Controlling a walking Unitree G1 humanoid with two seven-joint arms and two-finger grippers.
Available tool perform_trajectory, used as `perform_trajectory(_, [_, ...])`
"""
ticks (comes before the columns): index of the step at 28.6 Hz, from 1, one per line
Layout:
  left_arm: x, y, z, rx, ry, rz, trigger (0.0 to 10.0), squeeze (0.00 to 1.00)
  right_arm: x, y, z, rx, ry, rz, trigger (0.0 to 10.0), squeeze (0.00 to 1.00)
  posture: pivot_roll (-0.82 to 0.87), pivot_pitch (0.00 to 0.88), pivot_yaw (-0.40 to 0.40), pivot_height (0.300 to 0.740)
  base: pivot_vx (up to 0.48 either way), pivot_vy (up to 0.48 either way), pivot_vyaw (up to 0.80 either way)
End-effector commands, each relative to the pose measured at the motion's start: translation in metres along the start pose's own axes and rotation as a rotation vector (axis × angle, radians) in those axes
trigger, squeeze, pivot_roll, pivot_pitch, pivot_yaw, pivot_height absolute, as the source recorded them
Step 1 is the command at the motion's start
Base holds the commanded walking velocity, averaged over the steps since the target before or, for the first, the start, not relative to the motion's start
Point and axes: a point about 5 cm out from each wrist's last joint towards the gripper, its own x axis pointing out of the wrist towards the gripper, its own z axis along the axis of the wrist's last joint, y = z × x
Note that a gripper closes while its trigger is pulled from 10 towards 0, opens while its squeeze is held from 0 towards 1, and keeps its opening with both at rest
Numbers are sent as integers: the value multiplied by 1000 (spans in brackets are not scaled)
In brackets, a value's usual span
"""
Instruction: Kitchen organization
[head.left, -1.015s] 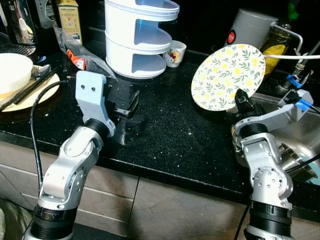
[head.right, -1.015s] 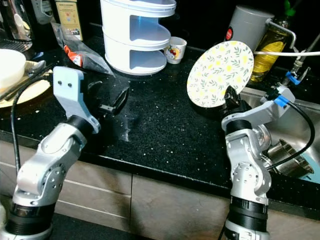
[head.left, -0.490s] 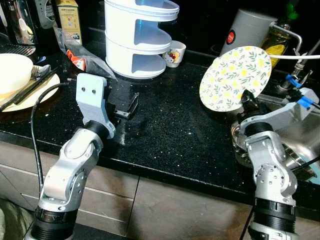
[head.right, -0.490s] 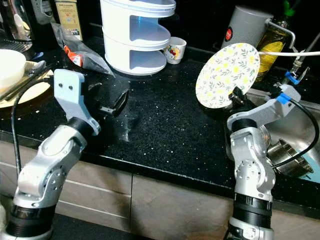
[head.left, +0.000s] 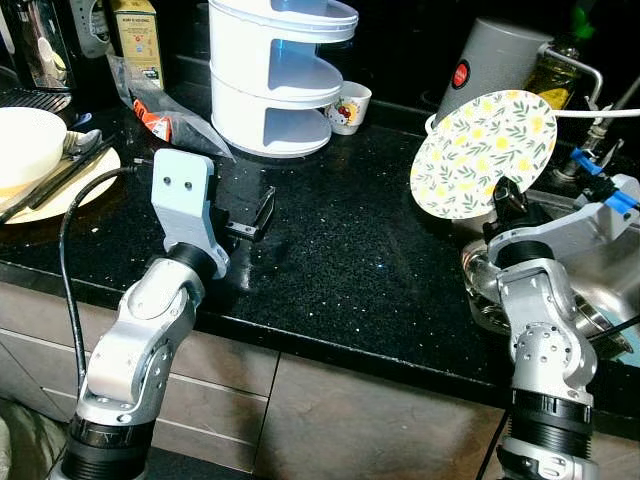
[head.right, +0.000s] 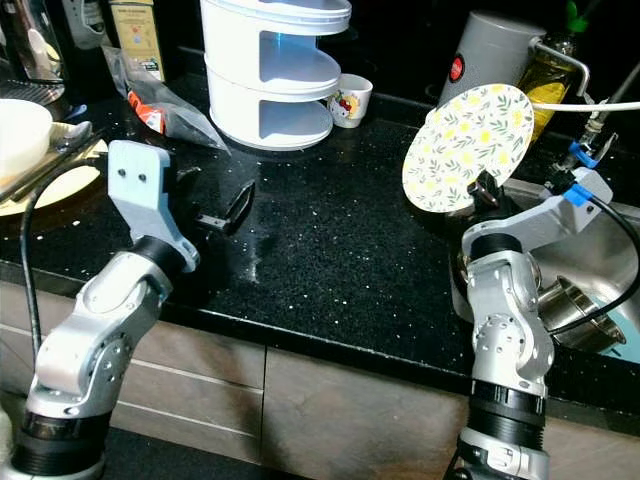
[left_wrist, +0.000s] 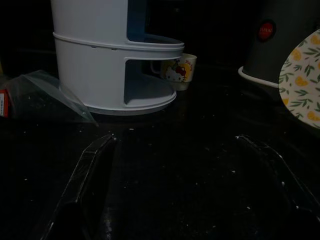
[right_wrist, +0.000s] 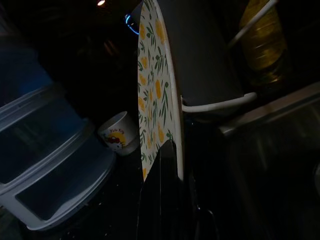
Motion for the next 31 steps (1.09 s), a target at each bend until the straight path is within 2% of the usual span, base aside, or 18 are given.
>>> perform_trajectory(1, [0,-4,-6,-9,25,-7,10000,0,3,-7,9,-24,-44,-37,10000,0,115,8,-169,740,0,0,0])
perform_trajectory(7, [0,-4,-5,-1,17,-11,10000,0,6,-18,20,-131,-69,-95,10000,0,114,10,-169,740,0,0,0])
perform_trajectory(11, [1,-6,-4,-5,11,-21,10000,0,5,-22,21,-147,-66,-98,10000,0,105,10,-166,740,0,0,-600])
perform_trajectory(13, [2,-7,-3,-6,9,-23,10000,0,5,-22,21,-157,-63,-95,10000,0,105,10,-166,740,0,0,-800])
perform_trajectory(20, [2,-8,-3,-7,7,-27,10000,0,2,-17,15,-256,-45,-58,10000,0,106,11,-167,740,0,0,0])
perform_trajectory(22, [2,-9,-3,-8,6,-28,10000,0,3,-9,6,-406,-6,-6,10000,0,107,9,-168,740,0,0,0])
perform_trajectory(23, [2,-9,-3,-8,6,-28,10000,0,3,-9,6,-406,-6,-6,10000,0,107,9,-168,740,0,0,0])
perform_trajectory(25, [2,-9,-3,-8,5,-29,10000,0,2,-1,-11,-542,73,37,10000,0,107,7,-171,740,0,0,0])
perform_trajectory(27, [2,-10,-3,-10,3,-33,10000,0,-1,3,-25,-611,133,42,10000,0,111,7,-174,740,0,0,0])
perform_trajectory(31, [2,-11,-3,-11,3,-36,10000,0,-1,3,-29,-606,155,42,10000,0,110,8,-174,740,0,0,-600])
